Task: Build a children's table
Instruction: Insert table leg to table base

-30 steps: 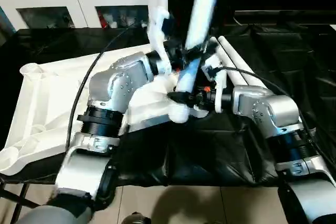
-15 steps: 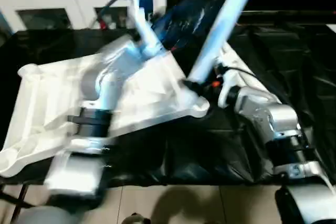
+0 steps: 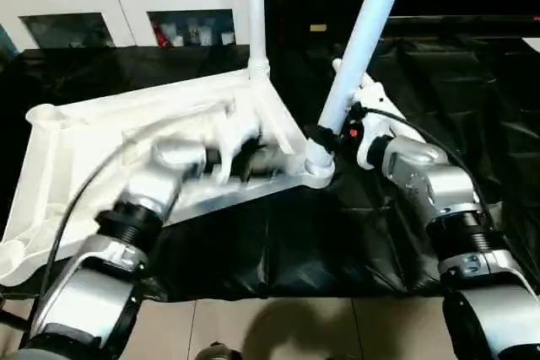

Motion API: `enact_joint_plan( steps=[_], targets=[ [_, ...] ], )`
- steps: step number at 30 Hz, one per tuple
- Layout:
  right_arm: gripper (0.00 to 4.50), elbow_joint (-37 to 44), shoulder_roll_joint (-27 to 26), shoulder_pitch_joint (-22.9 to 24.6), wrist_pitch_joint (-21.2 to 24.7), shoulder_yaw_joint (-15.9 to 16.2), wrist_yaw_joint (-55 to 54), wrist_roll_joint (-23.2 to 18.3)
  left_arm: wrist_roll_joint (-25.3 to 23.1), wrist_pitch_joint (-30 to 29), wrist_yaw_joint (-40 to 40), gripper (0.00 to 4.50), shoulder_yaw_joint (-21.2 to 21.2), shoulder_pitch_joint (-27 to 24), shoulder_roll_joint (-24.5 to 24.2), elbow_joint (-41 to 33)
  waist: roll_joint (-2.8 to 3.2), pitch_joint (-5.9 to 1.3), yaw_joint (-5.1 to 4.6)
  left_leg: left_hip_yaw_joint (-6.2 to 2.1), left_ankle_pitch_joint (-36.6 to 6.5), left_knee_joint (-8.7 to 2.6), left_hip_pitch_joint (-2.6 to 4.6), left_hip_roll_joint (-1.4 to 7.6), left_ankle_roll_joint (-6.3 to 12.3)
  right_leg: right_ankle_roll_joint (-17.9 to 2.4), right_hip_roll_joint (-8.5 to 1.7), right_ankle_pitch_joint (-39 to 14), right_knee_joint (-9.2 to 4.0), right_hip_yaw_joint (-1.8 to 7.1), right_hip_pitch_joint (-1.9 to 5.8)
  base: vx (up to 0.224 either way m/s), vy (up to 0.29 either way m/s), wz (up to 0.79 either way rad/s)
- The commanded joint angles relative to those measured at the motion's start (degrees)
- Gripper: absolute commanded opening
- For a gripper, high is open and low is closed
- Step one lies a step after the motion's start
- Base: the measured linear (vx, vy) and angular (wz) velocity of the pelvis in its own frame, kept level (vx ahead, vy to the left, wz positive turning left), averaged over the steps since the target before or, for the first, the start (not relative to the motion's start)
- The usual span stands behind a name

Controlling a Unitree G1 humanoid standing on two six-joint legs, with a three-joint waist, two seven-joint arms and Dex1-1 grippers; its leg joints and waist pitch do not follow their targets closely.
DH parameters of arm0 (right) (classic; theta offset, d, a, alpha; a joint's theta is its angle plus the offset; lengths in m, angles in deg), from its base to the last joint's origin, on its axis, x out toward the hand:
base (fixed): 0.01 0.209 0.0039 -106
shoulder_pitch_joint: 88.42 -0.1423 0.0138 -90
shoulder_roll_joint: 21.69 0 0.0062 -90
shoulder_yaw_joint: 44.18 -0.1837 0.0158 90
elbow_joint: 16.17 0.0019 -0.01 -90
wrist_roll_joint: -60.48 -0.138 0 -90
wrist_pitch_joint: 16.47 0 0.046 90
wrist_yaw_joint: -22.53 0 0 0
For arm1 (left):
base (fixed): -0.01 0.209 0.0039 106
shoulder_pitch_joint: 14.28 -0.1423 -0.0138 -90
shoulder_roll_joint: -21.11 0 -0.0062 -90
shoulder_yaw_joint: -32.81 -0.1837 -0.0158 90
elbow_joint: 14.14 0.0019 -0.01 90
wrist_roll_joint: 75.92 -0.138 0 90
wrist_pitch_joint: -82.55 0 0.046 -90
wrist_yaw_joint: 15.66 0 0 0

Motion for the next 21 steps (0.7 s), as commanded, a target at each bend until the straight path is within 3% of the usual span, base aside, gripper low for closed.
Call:
enact_joint_plan(
  steps=[1,5,6,8,21],
  targets=[
    [1.88,-0.5,-0.2,-1.8,-1.1,0.1,0.3,0.2,-1.6,2.2,-0.4,2.22,-0.9,2.0,-0.3,4.2,-0.32,-5.03,0.08,-1.19,-6.0,-3.3,1.1,1.83,2.05,-13.7,-3.88,-3.6,-3.24,2.45,3.64,0.0,0.0,0.0],
    [1.88,-0.5,-0.2,-1.8,-1.2,0.2,0.5,0.3,-2.7,4.2,-0.9,1.92,-1.2,2.9,0.0,7.9,-0.37,-5.12,0.15,-1.25,-5.2,-3.28,1.07,1.99,2.63,-14.4,-3.94,-1.7,-2.97,2.44,3.68,0.0,0.0,0.0],
    [1.88,-0.7,-0.2,-1.8,-1.3,0.3,0.6,0.4,-3.0,5.0,-1.5,1.79,-0.9,3.5,0.3,9.7,-0.05,-5.06,0.09,-1.19,-5.5,-3.23,1.09,1.92,2.8,-14.6,-3.9,-1.7,-3.16,2.41,3.61,0.0,0.0,0.0],
    [1.88,-0.9,-0.3,-1.9,-1.4,0.3,0.9,0.6,-3.6,6.3,-2.0,1.72,-0.7,4.3,0.7,12.0,0.02,-5.1,0.2,-1.24,-5.7,-3.22,1.06,1.93,2.82,-14.8,-3.99,-1.8,-3.09,2.39,3.72,0.0,0.0,0.0],
    [1.88,-0.3,0.4,-1.8,0.9,2.0,5.0,0.9,-5.8,9.5,-5.0,0.43,-0.7,7.0,1.5,19.2,-0.26,-5.08,0.45,-1.27,-6.1,-3.27,1.13,2.16,3.36,-15.6,-4.16,-1.8,-3.04,2.38,3.77,0.0,0.0,0.0]
  ],
)
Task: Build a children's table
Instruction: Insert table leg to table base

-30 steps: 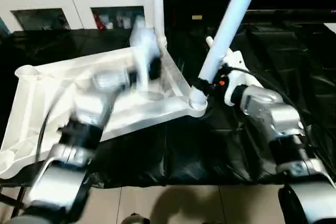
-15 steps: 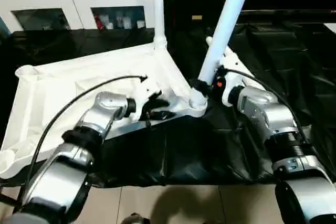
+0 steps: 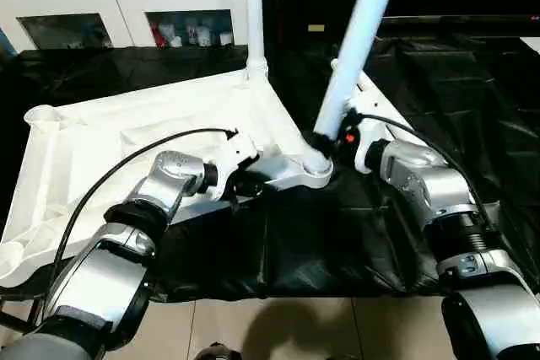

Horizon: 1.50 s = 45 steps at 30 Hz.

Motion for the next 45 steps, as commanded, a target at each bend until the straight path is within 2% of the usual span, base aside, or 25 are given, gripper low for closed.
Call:
enact_joint_plan(
  steps=[1,8,14,19,21,24,27,30,32,33,39,42,44,45],
  targets=[
    [1.88,0.5,0.4,-1.8,1.1,0.6,1.1,0.3,-1.1,0.6,-1.0,0.43,-0.2,1.3,-0.1,0.9,-0.27,-5.08,0.24,-1.27,-6.1,-3.27,1.15,2.18,3.31,-15.6,-4.17,-1.9,-3.07,2.4,3.75,0.0,0.0,0.0],
    [1.88,0.2,1.2,-2.0,2.3,1.6,2.9,1.0,-1.3,1.8,-2.0,0.03,0.9,2.3,0.3,3.1,-0.4,-5.03,0.36,-1.22,-6.0,-3.26,1.14,2.12,3.35,-15.8,-4.15,-1.7,-3.09,2.41,3.74,0.0,0.0,0.0],
    [1.88,-0.8,2.4,-2.9,3.4,2.6,4.5,1.9,-2.4,3.4,-3.6,0.0,0.3,1.4,0.2,3.4,-0.51,-5.01,0.52,-1.25,-6.1,-3.3,1.11,2.22,3.41,-15.6,-4.21,-2.3,-3.11,2.41,3.71,0.0,0.0,0.0],
    [1.88,-1.0,3.8,-3.7,5.8,3.4,6.6,2.2,-3.1,4.8,-7.1,0.0,-0.5,0.1,-0.1,2.6,-0.39,-4.94,0.85,-1.24,-6.5,-3.35,1.28,2.31,3.19,-15.4,-4.24,-3.2,-3.21,2.47,3.64,0.0,0.0,0.0],
    [1.88,-0.3,4.9,-3.6,7.7,4.9,9.2,2.4,-3.0,5.4,-8.2,0.0,-0.7,-0.7,-0.4,1.6,-0.67,-4.86,0.86,-1.23,-6.9,-3.43,1.28,2.38,3.18,-15.5,-4.26,-3.6,-3.24,2.48,3.67,0.0,0.0,0.0],
    [1.88,0.3,5.4,-3.0,9.2,6.3,11.1,3.0,-2.8,5.4,-8.5,0.0,-0.4,-1.2,-0.4,0.9,-0.51,-4.75,0.82,-1.23,-7.9,-3.51,1.37,2.39,2.82,-15.2,-4.23,-4.9,-3.4,2.51,3.59,0.0,0.0,0.0],
    [1.88,1.5,5.6,-2.6,10.1,6.6,11.5,2.8,-3.0,5.7,-7.3,0.0,0.1,-1.4,-0.3,1.0,-0.37,-4.69,0.7,-1.29,-9.2,-3.65,1.51,2.39,1.73,-14.6,-4.28,-7.1,-3.66,2.57,3.61,0.0,0.0,0.0],
    [1.88,3.0,5.8,-2.2,11.3,6.3,11.9,2.1,-3.3,5.8,-7.1,0.0,0.4,-1.5,-0.1,1.3,-0.43,-4.82,0.76,-1.32,-8.3,-3.63,1.55,2.45,1.74,-14.7,-4.2,-5.6,-3.46,2.58,3.6,0.0,0.0,0.0],
    [1.88,6.4,6.4,-1.3,13.7,5.9,12.9,0.7,-3.6,6.0,-6.9,0.0,0.6,-1.7,0.0,1.5,-0.57,-4.77,0.77,-1.31,-8.1,-3.66,1.48,2.39,2.04,-14.8,-4.13,-4.9,-3.46,2.57,3.67,0.0,0.0,0.0],
    [1.88,7.2,6.6,-0.9,14.2,5.8,13.1,0.5,-3.6,6.1,-6.8,0.0,0.6,-1.7,0.0,1.5,-0.31,-4.79,0.87,-1.33,-8.0,-3.64,1.5,2.46,2.31,-14.7,-4.2,-4.5,-3.48,2.59,3.65,0.0,0.0,0.0],
    [1.88,10.4,7.3,1.2,16.3,6.2,13.3,0.5,-3.5,6.1,-8.3,0.0,0.6,-1.9,0.0,1.1,-0.16,-4.71,0.82,-1.38,-9.4,-3.74,1.57,2.38,1.25,-13.9,-4.28,-7.6,-3.87,2.58,3.59,0.0,0.0,0.0],
    [1.88,10.7,7.3,2.0,16.5,6.4,12.9,0.9,-3.6,6.4,-8.9,0.0,0.7,-2.2,-0.1,0.9,0.03,-4.79,0.75,-1.46,-9.2,-3.77,1.52,2.42,1.13,-14.2,-4.26,-6.5,-3.72,2.55,3.59,0.0,0.0,0.0],
    [1.88,10.6,7.3,2.1,16.5,6.4,12.7,0.9,-3.6,6.3,-9.1,0.0,0.8,-2.2,-0.1,0.8,-0.06,-4.8,0.68,-1.41,-9.3,-3.75,1.52,2.42,1.12,-14.5,-4.25,-5.6,-3.67,2.55,3.59,0.0,0.0,0.0],
    [1.88,9.6,6.7,2.2,15.7,5.9,11.5,1.1,-3.5,6.2,-9.6,0.0,0.8,-2.4,-0.1,0.6,0.24,-4.8,0.65,-1.41,-9.5,-3.74,1.52,2.38,1.05,-14.5,-4.25,-5.7,-3.75,2.51,3.57,0.0,0.0,0.0]
  ],
)
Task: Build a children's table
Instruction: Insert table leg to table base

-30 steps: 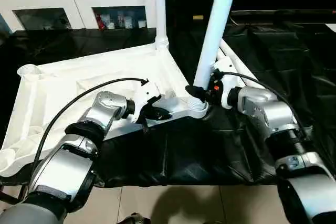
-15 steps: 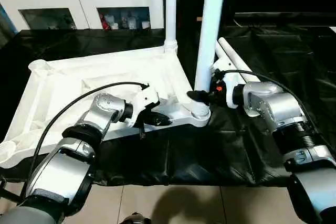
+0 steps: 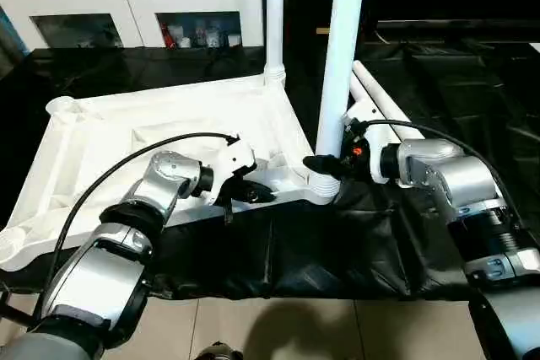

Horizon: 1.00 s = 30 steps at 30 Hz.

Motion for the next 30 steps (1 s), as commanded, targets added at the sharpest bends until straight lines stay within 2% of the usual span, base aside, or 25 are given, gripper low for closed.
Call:
enact_joint_plan(
  steps=[1,3,4,6,10,17,20,21,22,23,25,28,30],
  targets=[
    [1.88,-1.4,-0.8,1.4,-0.1,0.7,-1.3,0.8,-1.0,0.1,-2.7,0.0,-1.0,-1.1,0.5,-0.7,0.06,-4.64,-0.14,-1.41,-9.7,-3.76,1.24,2.39,0.92,-14.6,-4.2,-5.7,-3.61,2.51,3.23,0.0,0.0,0.0],
    [1.88,-2.0,-1.3,1.4,-0.9,0.2,-1.9,0.7,-0.9,0.2,-3.0,0.0,-1.0,-1.2,0.5,-0.8,0.21,-4.59,-0.16,-1.41,-10.3,-3.77,1.29,2.38,0.63,-14.5,-4.29,-6.5,-3.72,2.54,3.17,0.0,0.0,0.0],
    [1.88,-3.1,-2.7,1.3,-1.2,-1.4,-3.0,-0.4,-0.9,0.1,-3.3,0.0,-1.1,-1.3,0.4,-1.0,0.36,-4.59,-0.19,-1.43,-10.8,-3.82,1.36,2.37,0.38,-14.4,-4.3,-7.3,-3.81,2.52,3.17,0.0,0.0,0.0],
    [1.88,-4.2,-3.4,1.2,-2.2,-2.3,-3.4,-0.9,-0.8,0.1,-3.5,0.0,-1.1,-1.3,0.5,-1.2,0.22,-4.61,-0.26,-1.42,-11.2,-3.88,1.34,2.44,0.14,-14.5,-4.34,-7.5,-3.82,2.53,3.17,0.0,0.0,0.0],
    [1.88,-4.9,-4.1,1.8,-3.4,-3.4,-2.9,-2.1,-0.8,-0.1,-3.8,0.0,-1.0,-1.5,0.6,-1.6,0.25,-4.64,-0.22,-1.42,-10.7,-3.88,1.25,2.48,0.6,-14.6,-4.35,-6.0,-3.68,2.54,3.21,0.0,0.0,0.0],
    [1.88,-4.2,-3.9,4.4,-3.9,-4.6,-1.7,-3.1,-1.2,-0.2,-3.1,0.0,-0.6,-1.8,0.6,-2.0,0.46,-4.61,-0.17,-1.4,-11.2,-3.93,1.34,2.46,0.75,-14.4,-4.29,-6.9,-3.82,2.49,3.17,0.0,0.0,0.0],
    [1.88,-4.2,-3.8,5.9,-5.3,-5.7,-2.0,-3.5,-1.1,-0.3,-2.8,0.0,-0.5,-1.9,0.6,-2.1,0.64,-4.61,-0.13,-1.45,-11.3,-3.97,1.31,2.48,0.84,-14.3,-4.38,-7.0,-3.89,2.5,3.21,0.0,0.0,0.0],
    [1.88,-4.3,-3.9,6.5,-6.1,-6.3,-2.2,-3.7,-1.1,-0.3,-2.8,0.0,-0.4,-2.0,0.6,-2.2,0.51,-4.58,-0.16,-1.39,-11.4,-3.98,1.28,2.49,0.93,-14.2,-4.38,-7.2,-4.02,2.51,3.18,0.0,0.0,0.0],
    [1.88,-4.6,-4.2,7.0,-6.9,-7.0,-2.7,-4.0,-1.0,-0.4,-2.7,0.0,-0.3,-2.0,0.6,-2.2,0.47,-4.55,-0.19,-1.39,-11.8,-4.01,1.32,2.42,0.95,-14.0,-4.39,-8.2,-4.12,2.47,3.18,0.0,0.0,0.0],
    [1.88,-4.8,-4.3,7.5,-7.6,-7.6,-3.1,-4.2,-1.0,-0.5,-2.5,0.0,-0.3,-2.1,0.7,-2.3,0.86,-4.5,-0.13,-1.43,-12.2,-4.01,1.35,2.44,0.94,-13.8,-4.46,-9.5,-4.24,2.47,3.1,0.0,0.0,0.0],
    [1.88,-5.4,-4.9,9.3,-9.7,-9.1,-4.4,-4.6,-1.0,-0.6,-2.1,0.0,-0.2,-2.2,0.8,-2.4,0.67,-4.59,-0.22,-1.47,-12.3,-4.08,1.32,2.5,0.9,-13.5,-4.45,-9.8,-4.3,2.47,3.13,0.0,0.0,0.0],
    [1.88,-5.5,-5.3,10.6,-10.8,-9.6,-5.1,-4.7,-1.0,-0.7,-1.8,0.0,-0.1,-2.2,0.9,-2.3,0.79,-4.54,-0.3,-1.46,-12.6,-4.17,1.33,2.44,1.05,-13.1,-4.35,-10.9,-4.49,2.4,3.03,0.0,0.0,0.0],
    [1.88,-5.3,-6.1,12.8,-12.7,-10.2,-6.6,-4.5,-1.1,-0.7,-1.0,0.0,0.1,-2.1,1.0,-2.2,0.86,-4.36,-0.42,-1.47,-13.9,-4.3,1.41,2.43,0.95,-12.2,-4.44,-13.8,-4.9,2.42,2.85,0.0,0.0,0.0]
  ],
)
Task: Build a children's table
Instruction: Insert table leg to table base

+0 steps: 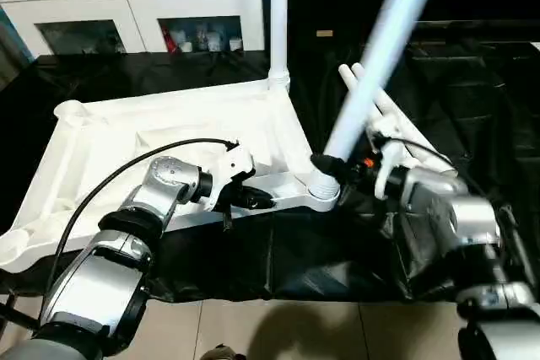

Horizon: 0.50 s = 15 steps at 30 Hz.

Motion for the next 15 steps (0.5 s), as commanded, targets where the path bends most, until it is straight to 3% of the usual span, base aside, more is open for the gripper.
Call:
enact_joint_plan(
  steps=[1,5,8,12,15],
  targets=[
    [1.88,-2.4,-0.1,2.4,0.5,0.8,-2.1,1.6,-0.6,0.1,-0.2,0.0,-0.4,-0.6,0.6,-0.6,-0.18,-3.72,-0.36,-1.49,-14.1,-4.3,1.38,2.46,0.87,-12.1,-4.43,-14.4,-4.78,2.44,2.71,0.0,0.0,0.0],
    [1.88,-1.0,-0.2,5.1,-0.8,1.2,-3.4,2.5,-0.8,0.1,0.4,0.0,-0.3,-0.4,0.8,-0.4,-0.09,-3.51,-0.46,-1.55,-15.8,-4.59,1.65,2.55,0.45,-11.1,-4.37,-17.7,-5.23,2.52,2.42,0.0,0.0,0.0],
    [1.88,0.5,0.2,5.8,-1.0,2.1,-3.2,3.1,-0.9,0.0,0.5,0.0,-0.3,-0.4,0.8,-0.4,-0.11,-3.62,-0.48,-1.62,-15.4,-4.68,1.49,2.55,0.49,-11.0,-4.35,-16.6,-5.06,2.51,2.57,0.0,0.0,0.0],
    [1.88,6.3,2.0,6.9,0.1,5.9,-2.5,5.7,-1.4,0.4,1.1,0.0,-0.4,-0.7,0.9,-0.3,-0.33,-3.66,-0.3,-1.6,-14.0,-4.71,1.41,2.51,0.93,-10.8,-4.34,-14.9,-4.94,2.58,2.63,0.0,0.0,0.0],
    [1.88,8.6,3.5,6.6,1.4,9.2,-1.7,7.8,-1.6,0.4,1.3,0.0,-0.4,-0.8,0.9,-0.5,-0.55,-3.44,-0.31,-1.51,-14.4,-4.7,1.4,2.39,1.12,-10.0,-4.5,-18.2,-5.34,2.65,2.49,0.0,0.0,0.0]
  ],
)
